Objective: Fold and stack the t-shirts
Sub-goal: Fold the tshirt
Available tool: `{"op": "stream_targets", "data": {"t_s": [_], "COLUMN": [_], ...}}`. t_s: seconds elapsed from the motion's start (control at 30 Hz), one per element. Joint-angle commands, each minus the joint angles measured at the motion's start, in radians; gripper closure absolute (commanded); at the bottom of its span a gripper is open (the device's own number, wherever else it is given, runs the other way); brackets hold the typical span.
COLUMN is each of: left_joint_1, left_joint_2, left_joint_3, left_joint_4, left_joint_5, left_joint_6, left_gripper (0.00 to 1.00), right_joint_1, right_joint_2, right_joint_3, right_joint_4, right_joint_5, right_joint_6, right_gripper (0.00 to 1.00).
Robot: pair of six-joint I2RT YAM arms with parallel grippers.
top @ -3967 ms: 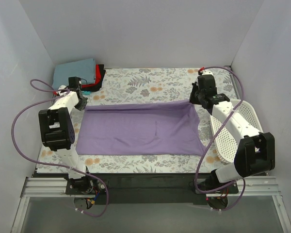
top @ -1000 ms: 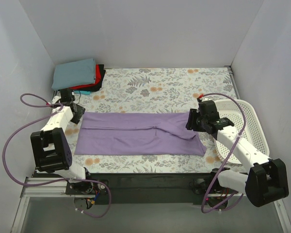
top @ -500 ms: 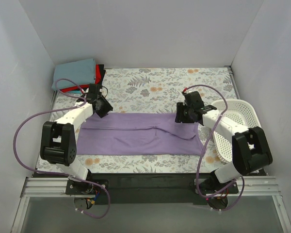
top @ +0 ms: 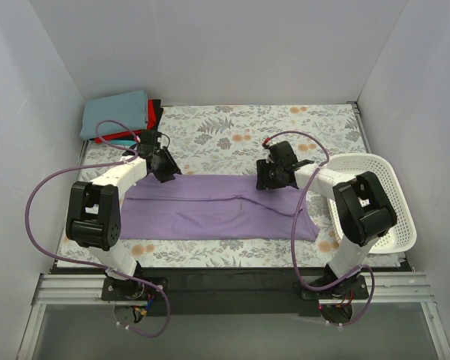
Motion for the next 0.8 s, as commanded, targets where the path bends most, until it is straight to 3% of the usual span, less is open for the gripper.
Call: {"op": "stream_targets", "data": {"t_s": [0.0,0.2,0.37,0.77], "left_joint_1": [-0.003,-0.003,-0.003,-0.003], "left_joint_2": [0.001,0.009,0.017,0.023], "left_joint_3": [0.026,0.026,0.023,0.019], "left_joint_4": [0.007,0.002,0.001,-0.003], "left_joint_5": [0.021,0.015,0.019,0.019], "left_joint_6": [0.026,0.026,0.021,0.019], "left_gripper": [0.68,0.69,0.71,0.72], "right_joint_1": [0.015,0.021,0.022,0.022], "right_joint_2": [0.022,0.030,0.028,-0.021], "right_joint_3": [0.055,0.061,0.053,0.012], "right_joint_4": [0.072,0.073,0.073,0.073], "right_joint_5": [-0.008,-0.021,-0.048,-0.079], "right_joint_6": [-0.021,-0.010,0.002,0.019], "right_gripper": [0.43,0.47,0.57,0.94]}}
